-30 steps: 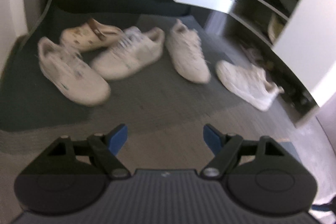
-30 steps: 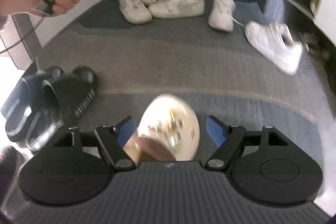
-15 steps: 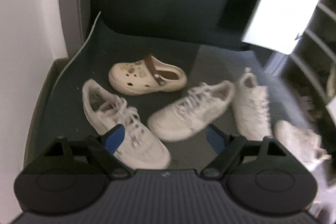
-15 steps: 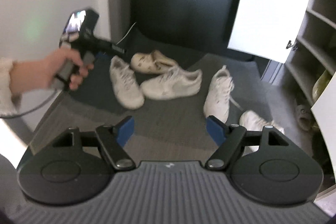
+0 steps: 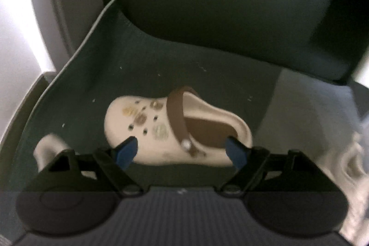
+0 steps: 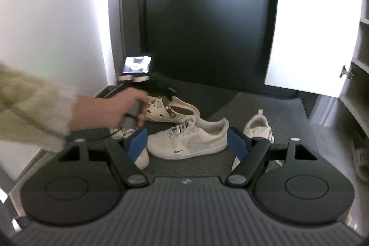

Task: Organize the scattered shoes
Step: 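Grasp the second beige clog by its brown strap with the left gripper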

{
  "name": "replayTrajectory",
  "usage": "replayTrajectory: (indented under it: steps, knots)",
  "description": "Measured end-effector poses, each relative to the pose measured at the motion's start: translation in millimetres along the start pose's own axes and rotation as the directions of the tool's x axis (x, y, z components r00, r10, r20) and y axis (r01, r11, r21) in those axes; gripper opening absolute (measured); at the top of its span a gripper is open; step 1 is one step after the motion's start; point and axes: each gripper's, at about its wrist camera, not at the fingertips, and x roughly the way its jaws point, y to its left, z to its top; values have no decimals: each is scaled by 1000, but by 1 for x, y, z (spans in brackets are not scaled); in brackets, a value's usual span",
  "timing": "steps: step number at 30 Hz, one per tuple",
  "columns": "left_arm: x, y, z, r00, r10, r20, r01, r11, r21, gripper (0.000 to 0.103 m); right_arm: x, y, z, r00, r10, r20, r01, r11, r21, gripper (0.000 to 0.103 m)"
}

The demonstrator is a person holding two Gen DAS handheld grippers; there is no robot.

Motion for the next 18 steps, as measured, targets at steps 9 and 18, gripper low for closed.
replayTrajectory:
  steps: [9,18]
  knots:
    - [72,-32,-1,974,208,-93,-201,976,84,69,14,-48,-8,996,35,-78,-27,995,96,78]
    - [66,-43,-16,937,345,-50,-335,931,146,36,16,-45,-6,997,-1,-75,11,991,135,78]
